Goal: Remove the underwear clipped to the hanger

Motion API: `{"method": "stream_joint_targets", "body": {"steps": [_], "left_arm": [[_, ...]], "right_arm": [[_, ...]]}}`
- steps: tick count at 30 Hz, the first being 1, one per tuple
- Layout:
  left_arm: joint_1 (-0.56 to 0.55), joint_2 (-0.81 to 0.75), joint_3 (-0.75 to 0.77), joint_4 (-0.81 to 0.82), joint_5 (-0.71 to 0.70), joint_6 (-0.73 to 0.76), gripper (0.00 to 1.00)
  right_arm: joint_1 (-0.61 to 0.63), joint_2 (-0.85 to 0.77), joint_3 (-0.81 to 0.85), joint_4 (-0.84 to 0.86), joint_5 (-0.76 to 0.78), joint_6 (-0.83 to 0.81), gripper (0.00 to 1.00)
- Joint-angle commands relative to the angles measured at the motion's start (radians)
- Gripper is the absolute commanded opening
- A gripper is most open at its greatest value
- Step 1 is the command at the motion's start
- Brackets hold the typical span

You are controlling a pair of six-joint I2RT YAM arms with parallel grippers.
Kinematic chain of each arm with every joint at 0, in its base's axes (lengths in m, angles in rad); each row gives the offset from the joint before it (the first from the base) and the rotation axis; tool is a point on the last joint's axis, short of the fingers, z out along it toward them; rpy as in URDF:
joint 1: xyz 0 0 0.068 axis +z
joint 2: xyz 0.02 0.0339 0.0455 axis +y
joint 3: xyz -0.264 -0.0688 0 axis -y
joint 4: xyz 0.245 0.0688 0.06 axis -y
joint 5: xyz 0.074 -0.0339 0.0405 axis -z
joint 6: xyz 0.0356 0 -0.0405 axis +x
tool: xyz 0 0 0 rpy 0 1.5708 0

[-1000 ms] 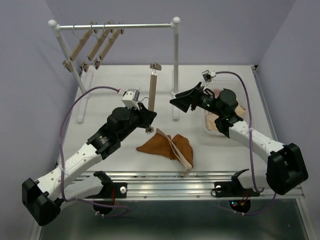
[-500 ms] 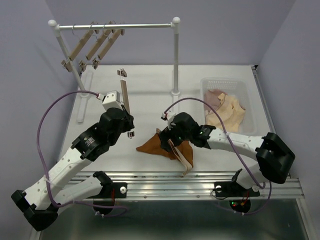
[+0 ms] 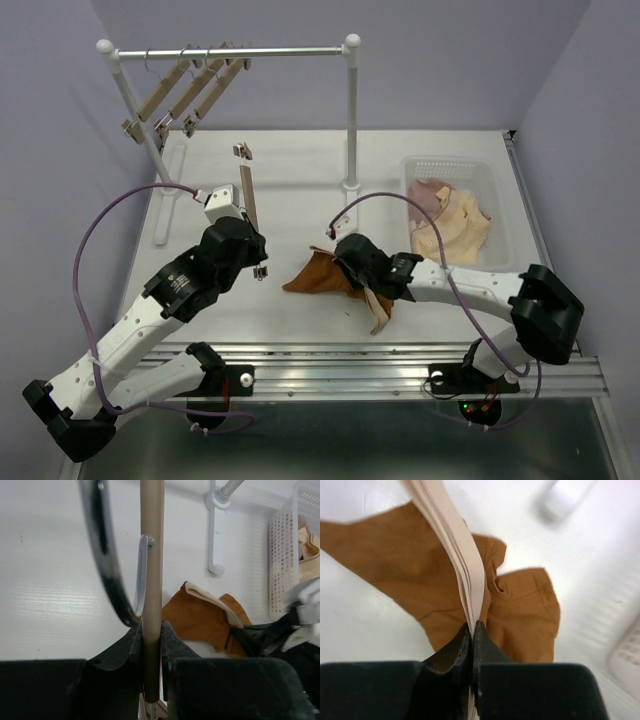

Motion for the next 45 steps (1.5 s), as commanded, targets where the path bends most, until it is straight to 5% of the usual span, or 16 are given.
{"method": "stream_joint_targets", "body": {"steps": [1,13,21,22,23,24,25,26,37,45], "left_arm": [[0.002,-0.009,0.029,0.045,-0.044,0.008,0.00],[0.002,0.035,0.042,0.103,-0.042,0.046,0.00],[0.007,0.104,0.086,0.126,-0.048,0.085,0.00],[0.008,0.110,0.091,0.131,-0.048,0.088,0.00],[0.011,0.126,0.103,0.136,-0.053,0.092,0.00],[0.014,0.132,0.109,0.142,-0.053,0.095,0.00],[0.020,0.149,0.124,0.155,-0.048,0.112,0.00],[0.025,0.161,0.135,0.163,-0.038,0.124,0.00],[0.181,0.411,0.416,0.215,0.022,0.311,0.00],[0.299,0.641,0.693,0.202,0.142,0.472,0.00]], "right_arm": [[-0.039,-0.173,0.120,0.071,0.328,0.062,0.01],[-0.403,-0.416,0.190,0.205,0.540,-0.064,0.01],[-0.651,-0.296,0.181,0.219,0.373,-0.027,0.03],[-0.651,-0.284,0.177,0.217,0.376,-0.020,0.07],[-0.651,-0.273,0.170,0.216,0.376,-0.013,0.23],[-0.651,-0.264,0.164,0.201,0.374,0.002,0.69],[-0.651,-0.256,0.161,0.190,0.359,0.022,0.92],[-0.651,-0.261,0.158,0.185,0.348,0.039,1.00],[-0.651,-0.425,0.111,0.216,0.146,0.071,1.00],[-0.651,-0.455,0.111,0.222,0.158,0.059,1.00]]}}
